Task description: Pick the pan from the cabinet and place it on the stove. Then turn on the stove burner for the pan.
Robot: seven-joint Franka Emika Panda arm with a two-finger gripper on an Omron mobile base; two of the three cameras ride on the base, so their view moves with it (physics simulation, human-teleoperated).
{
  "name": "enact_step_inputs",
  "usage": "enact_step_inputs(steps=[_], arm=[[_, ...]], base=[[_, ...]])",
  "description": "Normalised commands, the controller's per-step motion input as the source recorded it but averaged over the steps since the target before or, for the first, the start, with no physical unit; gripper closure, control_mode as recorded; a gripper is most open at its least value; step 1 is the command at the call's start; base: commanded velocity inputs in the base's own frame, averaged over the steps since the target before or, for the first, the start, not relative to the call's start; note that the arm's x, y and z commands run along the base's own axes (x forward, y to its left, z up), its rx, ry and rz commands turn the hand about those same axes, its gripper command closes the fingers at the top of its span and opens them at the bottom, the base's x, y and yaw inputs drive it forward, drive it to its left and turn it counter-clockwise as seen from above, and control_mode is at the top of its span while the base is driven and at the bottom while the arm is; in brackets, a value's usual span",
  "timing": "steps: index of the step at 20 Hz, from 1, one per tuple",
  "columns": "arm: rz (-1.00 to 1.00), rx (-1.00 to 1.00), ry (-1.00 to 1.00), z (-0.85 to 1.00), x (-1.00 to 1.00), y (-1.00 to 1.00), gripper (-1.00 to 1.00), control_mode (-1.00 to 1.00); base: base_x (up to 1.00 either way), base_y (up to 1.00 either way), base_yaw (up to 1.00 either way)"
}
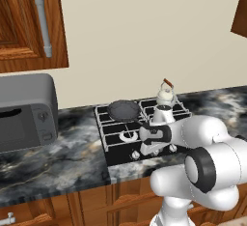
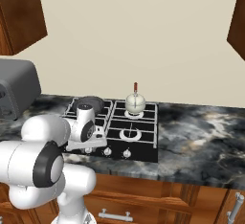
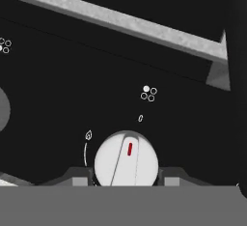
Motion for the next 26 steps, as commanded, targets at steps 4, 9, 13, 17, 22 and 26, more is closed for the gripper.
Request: enact_step_inputs(steps=[4, 9, 13, 17, 22, 26], arm=[[0.17, 0.0, -0.28, -0.16, -0.33, 0.0, 1.0, -1.0], [0.16, -0.01, -0.28, -0.19, -0.35, 0.0, 1.0, -1.0], [0.16, -0.01, -0.28, -0.21, -0.31, 0.0, 1.0, -1.0], [0.15, -0.01, -0.27, -0.22, -0.32, 0.0, 1.0, -1.0], [0.14, -0.02, -0.28, -0.25, -0.31, 0.0, 1.0, -1.0], [0.13, -0.03, -0.28, -0.26, -0.29, 0.0, 1.0, -1.0]], base=[[0.0, 0.0, 0.0], [0.0, 0.0, 0.0], [0.0, 0.0, 0.0], [0.0, 0.0, 0.0], [0.0, 0.0, 0.0], [0.0, 0.0, 0.0]])
